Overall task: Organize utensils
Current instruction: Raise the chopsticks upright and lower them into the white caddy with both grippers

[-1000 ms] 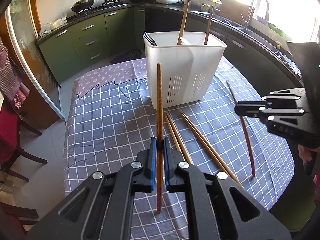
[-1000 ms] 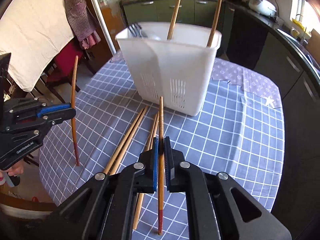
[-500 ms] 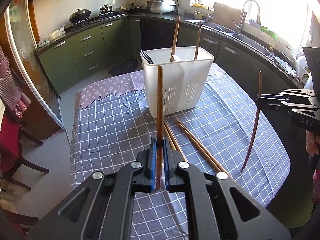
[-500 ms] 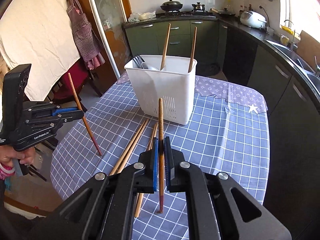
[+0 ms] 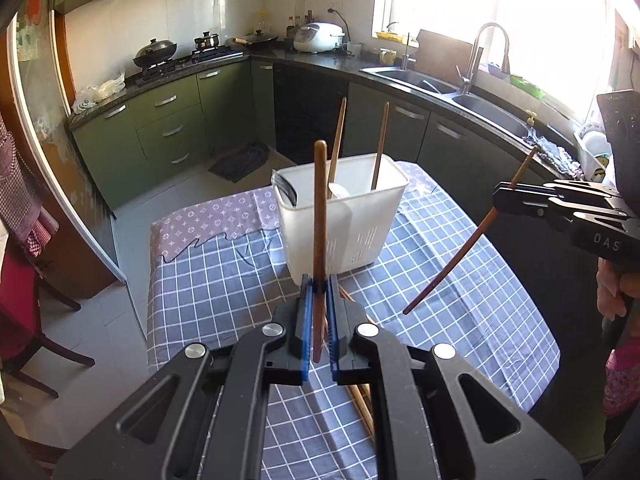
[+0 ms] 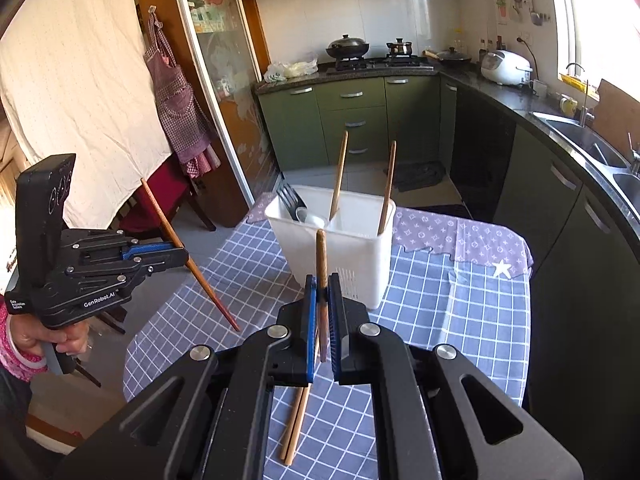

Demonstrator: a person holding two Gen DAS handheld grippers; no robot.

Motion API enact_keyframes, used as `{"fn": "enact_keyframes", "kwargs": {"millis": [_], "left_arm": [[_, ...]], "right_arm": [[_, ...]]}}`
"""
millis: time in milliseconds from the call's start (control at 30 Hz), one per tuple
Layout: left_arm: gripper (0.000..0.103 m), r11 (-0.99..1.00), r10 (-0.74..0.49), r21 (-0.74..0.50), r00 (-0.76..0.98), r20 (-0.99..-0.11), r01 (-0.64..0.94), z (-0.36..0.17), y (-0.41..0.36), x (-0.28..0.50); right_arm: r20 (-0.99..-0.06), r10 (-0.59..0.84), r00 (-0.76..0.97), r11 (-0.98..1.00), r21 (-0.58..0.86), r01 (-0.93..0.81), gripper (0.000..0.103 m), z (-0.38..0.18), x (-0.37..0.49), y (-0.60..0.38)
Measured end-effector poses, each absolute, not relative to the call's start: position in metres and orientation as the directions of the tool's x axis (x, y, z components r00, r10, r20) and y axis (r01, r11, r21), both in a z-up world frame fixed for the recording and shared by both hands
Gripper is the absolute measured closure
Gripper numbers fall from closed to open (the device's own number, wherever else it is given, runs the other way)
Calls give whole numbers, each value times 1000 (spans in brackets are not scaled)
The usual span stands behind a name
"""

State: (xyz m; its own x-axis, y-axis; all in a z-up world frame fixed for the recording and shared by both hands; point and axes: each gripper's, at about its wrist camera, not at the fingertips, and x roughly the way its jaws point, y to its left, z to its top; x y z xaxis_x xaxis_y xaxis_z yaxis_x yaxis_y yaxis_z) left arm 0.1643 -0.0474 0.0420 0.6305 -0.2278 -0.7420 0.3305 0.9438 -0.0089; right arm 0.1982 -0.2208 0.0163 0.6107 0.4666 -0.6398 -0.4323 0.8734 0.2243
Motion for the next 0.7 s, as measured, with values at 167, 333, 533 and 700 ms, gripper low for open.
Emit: {"fn": "enact_keyframes", "kwargs": {"millis": [167,333,533,700], "left_arm": [[96,939,-267,-19,695,-668,343,92,-53,169],[96,942,-280,-8,775,-566,335,140,-60,179],[96,948,-280,-12,819,-500,317,156,-69,209],[96,955,-263,-24,805,-532,296,126,-75,245]], "right_arm": [[-575,493,653,865,248,-436,96,61,214,-226],[-540,489,684,871,264,-415,96,97,238,-230],[-502,460,732,888,258,-381,96,128,269,-232],[-520,431,738,902,256,-347,96,124,298,-232]]}}
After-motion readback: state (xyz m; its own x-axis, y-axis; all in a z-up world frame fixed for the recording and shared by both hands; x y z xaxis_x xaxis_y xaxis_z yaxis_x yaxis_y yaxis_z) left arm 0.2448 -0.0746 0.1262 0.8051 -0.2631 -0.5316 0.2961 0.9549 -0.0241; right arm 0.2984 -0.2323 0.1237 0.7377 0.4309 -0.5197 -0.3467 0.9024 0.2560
